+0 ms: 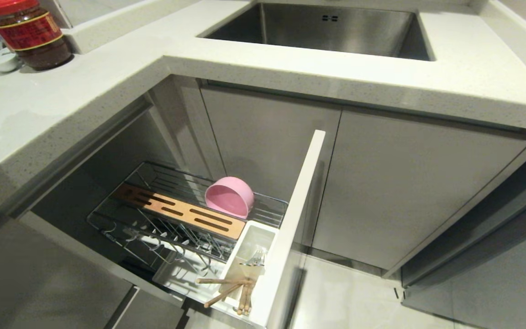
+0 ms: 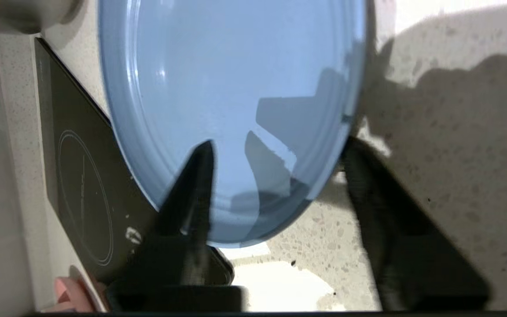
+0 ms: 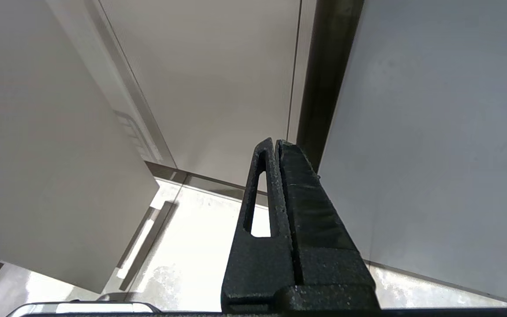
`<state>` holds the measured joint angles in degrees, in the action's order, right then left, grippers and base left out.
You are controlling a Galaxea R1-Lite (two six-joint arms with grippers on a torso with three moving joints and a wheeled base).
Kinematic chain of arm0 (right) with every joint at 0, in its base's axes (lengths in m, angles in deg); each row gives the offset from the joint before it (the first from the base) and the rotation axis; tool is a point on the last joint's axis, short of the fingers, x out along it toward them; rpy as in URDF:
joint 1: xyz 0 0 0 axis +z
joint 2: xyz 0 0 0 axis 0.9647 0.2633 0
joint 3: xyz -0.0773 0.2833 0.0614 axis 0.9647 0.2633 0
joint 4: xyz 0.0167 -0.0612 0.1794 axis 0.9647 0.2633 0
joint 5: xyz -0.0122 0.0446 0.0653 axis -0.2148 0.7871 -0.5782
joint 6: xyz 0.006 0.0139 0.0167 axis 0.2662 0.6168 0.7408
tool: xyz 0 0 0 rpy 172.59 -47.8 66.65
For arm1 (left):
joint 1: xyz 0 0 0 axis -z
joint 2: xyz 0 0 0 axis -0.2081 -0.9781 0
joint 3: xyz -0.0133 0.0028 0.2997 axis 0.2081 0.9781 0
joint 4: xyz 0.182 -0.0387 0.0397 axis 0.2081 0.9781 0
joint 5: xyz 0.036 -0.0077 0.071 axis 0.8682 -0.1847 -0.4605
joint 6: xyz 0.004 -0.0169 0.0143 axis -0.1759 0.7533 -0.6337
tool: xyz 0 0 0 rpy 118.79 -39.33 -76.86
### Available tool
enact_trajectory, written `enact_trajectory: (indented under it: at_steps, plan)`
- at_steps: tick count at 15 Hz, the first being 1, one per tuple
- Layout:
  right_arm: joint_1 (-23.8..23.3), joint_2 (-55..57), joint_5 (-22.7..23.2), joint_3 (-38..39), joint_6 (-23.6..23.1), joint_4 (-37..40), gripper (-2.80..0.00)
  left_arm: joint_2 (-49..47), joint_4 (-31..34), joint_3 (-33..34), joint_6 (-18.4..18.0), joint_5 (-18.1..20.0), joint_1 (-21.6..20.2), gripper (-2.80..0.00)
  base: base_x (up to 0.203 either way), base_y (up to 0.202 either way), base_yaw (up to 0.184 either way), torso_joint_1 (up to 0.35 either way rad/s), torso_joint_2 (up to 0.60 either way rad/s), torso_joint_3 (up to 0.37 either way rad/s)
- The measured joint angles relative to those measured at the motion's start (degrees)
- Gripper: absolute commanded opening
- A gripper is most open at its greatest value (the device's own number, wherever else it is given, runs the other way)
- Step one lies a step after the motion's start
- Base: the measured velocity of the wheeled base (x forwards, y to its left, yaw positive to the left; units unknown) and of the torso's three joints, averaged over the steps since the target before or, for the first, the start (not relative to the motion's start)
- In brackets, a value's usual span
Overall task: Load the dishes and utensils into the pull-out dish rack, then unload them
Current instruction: Take the bowl out of the cupboard
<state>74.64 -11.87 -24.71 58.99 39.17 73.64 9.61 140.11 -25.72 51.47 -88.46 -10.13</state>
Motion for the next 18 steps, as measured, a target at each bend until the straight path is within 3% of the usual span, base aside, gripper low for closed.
enact_trajectory:
  at_steps: [4, 6, 10, 11, 14, 18]
  plan:
    - [0.0, 0.0, 0.0, 0.0, 0.0, 0.0, -2.8, 2.68, -3.33, -0.72, 1.65, 0.95, 0.86, 0.0, 0.0, 0.0, 0.0, 0.0, 0.0, 0.0]
    - [0.0, 0.0, 0.0, 0.0, 0.0, 0.0, -2.8, 5.05, -7.07, -0.88, 4.05, 3.25, 1.89, 0.0, 0.0, 0.0, 0.0, 0.0, 0.0, 0.0]
    - [0.0, 0.0, 0.0, 0.0, -0.02, 0.0, -2.8, 11.35, -18.98, 0.34, 11.89, 14.4, 3.1, 0.0, 0.0, 0.0, 0.0, 0.0, 0.0, 0.0]
    - [0.0, 0.0, 0.0, 0.0, 0.0, 0.0, -2.8, 12.8, -23.08, 1.18, 15.27, 18.48, 3.18, -2.8, 0.0, 0.0, 0.0, 0.0, 0.0, 0.0]
    - [0.0, 0.0, 0.0, 0.0, 0.0, 0.0, -2.8, 16.37, -36.59, 7.17, 26.54, 29.94, 3.24, -2.8, 0.0, 0.0, 0.0, 0.0, 0.0, 0.0]
    - [0.0, 0.0, 0.0, 0.0, 0.0, 0.0, -2.8, 18.16, -45.09, 13.72, 32.52, 38.84, 4.11, -2.8, 0.0, 0.0, 0.0, 0.0, 0.0, 0.0]
